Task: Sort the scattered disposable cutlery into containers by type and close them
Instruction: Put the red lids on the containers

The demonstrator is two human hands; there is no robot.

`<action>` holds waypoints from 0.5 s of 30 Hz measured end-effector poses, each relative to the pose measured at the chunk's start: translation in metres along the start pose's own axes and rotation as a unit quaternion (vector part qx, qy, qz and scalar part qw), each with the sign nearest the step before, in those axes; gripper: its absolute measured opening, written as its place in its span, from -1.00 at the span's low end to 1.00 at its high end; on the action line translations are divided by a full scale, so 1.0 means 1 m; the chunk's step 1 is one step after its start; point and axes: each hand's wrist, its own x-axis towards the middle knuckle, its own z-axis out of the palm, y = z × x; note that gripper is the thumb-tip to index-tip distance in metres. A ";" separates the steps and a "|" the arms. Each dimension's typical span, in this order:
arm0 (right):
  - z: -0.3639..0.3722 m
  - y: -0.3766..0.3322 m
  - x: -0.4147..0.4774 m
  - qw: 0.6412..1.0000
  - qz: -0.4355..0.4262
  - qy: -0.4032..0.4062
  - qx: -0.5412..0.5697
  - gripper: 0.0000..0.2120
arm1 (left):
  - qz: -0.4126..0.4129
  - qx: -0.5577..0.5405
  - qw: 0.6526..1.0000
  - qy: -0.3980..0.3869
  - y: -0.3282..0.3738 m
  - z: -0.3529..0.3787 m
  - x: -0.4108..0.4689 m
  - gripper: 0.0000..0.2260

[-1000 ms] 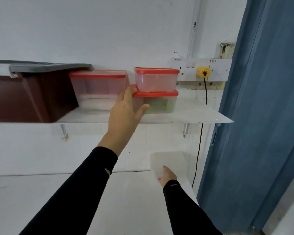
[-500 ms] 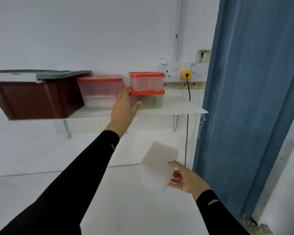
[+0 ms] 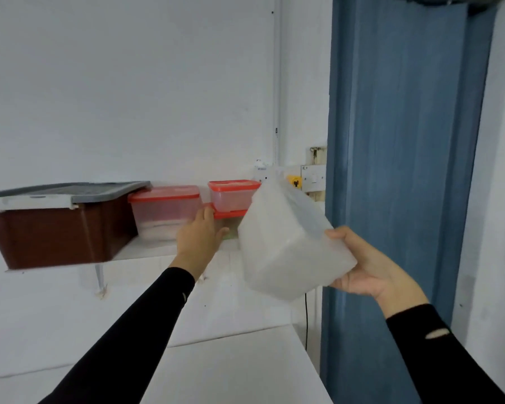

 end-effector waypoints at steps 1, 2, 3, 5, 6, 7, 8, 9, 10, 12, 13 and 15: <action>-0.001 -0.013 0.005 1.000 -0.018 0.024 -0.009 -0.38 | -0.002 0.009 1.000 -0.006 0.001 0.000 0.002 -0.51; -0.004 -0.026 0.012 0.998 -0.035 0.055 -0.020 -0.36 | -0.004 0.013 1.000 -0.014 0.002 -0.001 0.003 -0.50; -0.006 -0.038 0.019 0.994 -0.050 0.089 -0.027 -0.36 | -0.007 0.014 1.000 -0.021 0.002 -0.002 0.006 -0.50; -0.010 -0.055 0.034 0.986 -0.065 0.146 -0.038 -0.42 | -0.008 0.024 0.999 -0.030 0.001 -0.004 0.009 -0.51; -0.011 -0.061 0.042 0.983 -0.062 0.168 -0.050 -0.46 | -0.007 0.033 0.999 -0.032 0.000 -0.006 0.011 -0.51; -0.010 -0.065 0.049 0.980 -0.054 0.182 -0.065 -0.50 | -0.007 0.041 0.999 -0.035 -0.001 -0.008 0.013 -0.52; -0.010 -0.070 0.057 0.976 -0.047 0.195 -0.079 -0.55 | -0.006 0.046 0.998 -0.037 -0.002 -0.011 0.014 -0.52; -0.009 -0.073 0.066 0.974 -0.040 0.203 -0.090 -0.56 | -0.005 0.049 0.998 -0.039 -0.002 -0.012 0.014 -0.52; -0.007 -0.078 0.074 0.971 -0.032 0.211 -0.105 -0.56 | -0.003 0.048 0.998 -0.039 -0.001 -0.013 0.014 -0.52; -0.003 -0.087 0.090 0.965 -0.010 0.223 -0.137 -0.50 | -0.006 0.039 0.999 -0.035 -0.001 -0.011 0.013 -0.51; -0.001 -0.092 0.098 0.962 0.000 0.228 -0.151 -0.48 | -0.008 0.036 0.999 -0.033 -0.001 -0.009 0.011 -0.51; 0.001 -0.101 0.111 0.958 0.008 0.229 -0.174 -0.49 | -0.009 0.044 0.999 -0.028 -0.001 -0.006 0.010 -0.52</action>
